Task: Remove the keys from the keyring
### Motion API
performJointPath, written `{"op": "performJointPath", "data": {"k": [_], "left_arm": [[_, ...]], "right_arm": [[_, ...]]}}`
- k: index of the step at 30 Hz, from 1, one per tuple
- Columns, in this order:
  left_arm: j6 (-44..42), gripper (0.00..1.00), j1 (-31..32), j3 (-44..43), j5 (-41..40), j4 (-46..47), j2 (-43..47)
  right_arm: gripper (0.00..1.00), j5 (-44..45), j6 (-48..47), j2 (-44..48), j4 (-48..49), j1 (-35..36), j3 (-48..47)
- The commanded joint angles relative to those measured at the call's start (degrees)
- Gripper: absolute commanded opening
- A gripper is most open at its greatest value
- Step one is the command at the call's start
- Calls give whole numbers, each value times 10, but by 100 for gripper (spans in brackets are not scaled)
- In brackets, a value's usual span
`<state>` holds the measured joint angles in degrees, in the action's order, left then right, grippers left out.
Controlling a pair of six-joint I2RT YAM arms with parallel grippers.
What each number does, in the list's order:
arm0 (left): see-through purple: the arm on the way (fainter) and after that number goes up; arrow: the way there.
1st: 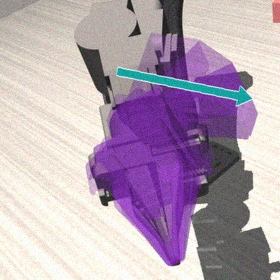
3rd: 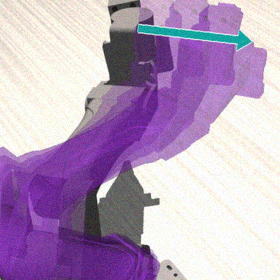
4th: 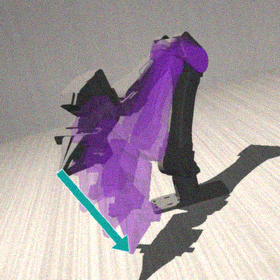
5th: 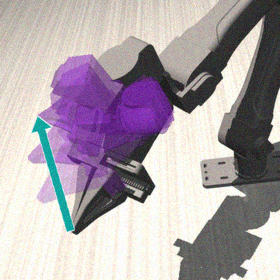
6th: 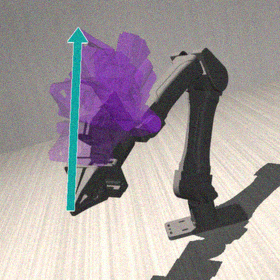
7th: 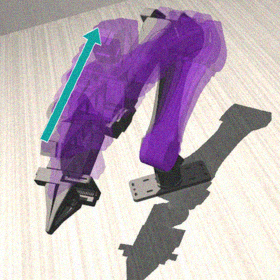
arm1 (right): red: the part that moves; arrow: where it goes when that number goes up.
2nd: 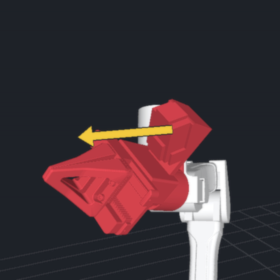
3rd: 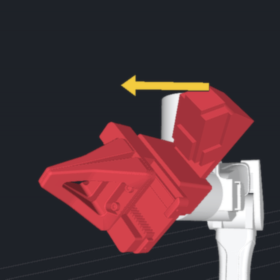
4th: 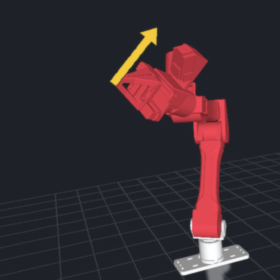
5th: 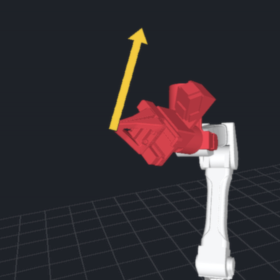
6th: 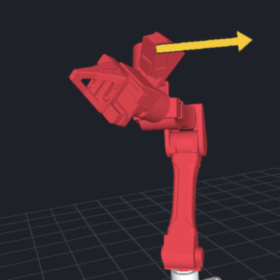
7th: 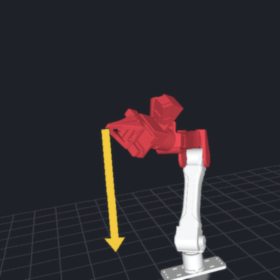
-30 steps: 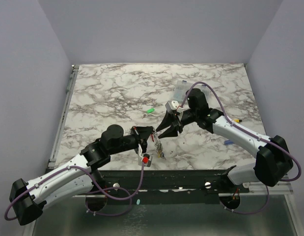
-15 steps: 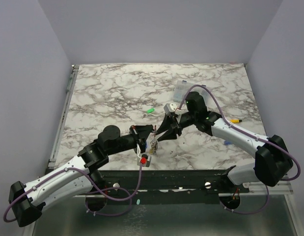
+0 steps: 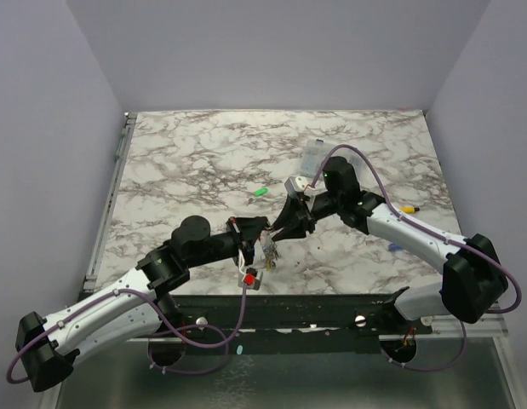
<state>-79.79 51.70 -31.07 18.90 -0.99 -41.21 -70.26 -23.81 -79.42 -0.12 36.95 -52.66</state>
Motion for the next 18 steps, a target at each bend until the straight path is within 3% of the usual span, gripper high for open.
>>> {"op": "performJointPath", "data": {"k": [1,4,8,10,11,15,18], "left_arm": [[-8,0,0,-24,24,19,-2],[-2,0,1,-26,15,19,-4],[2,0,0,-15,4,17,5],[2,0,0,-9,2,17,11],[4,0,0,-8,-1,17,13],[14,0,0,4,-20,16,30],[16,0,0,23,-26,13,54]], "right_arm": [[28,-19,-2,5,-12,0,-15],[16,-20,-8,7,-19,0,-16],[15,-19,3,9,-22,0,-20],[2,-23,14,10,-20,0,-22],[1,-23,30,10,-9,0,-19],[1,-23,126,13,82,-13,5],[1,-33,274,14,228,-36,41]]}}
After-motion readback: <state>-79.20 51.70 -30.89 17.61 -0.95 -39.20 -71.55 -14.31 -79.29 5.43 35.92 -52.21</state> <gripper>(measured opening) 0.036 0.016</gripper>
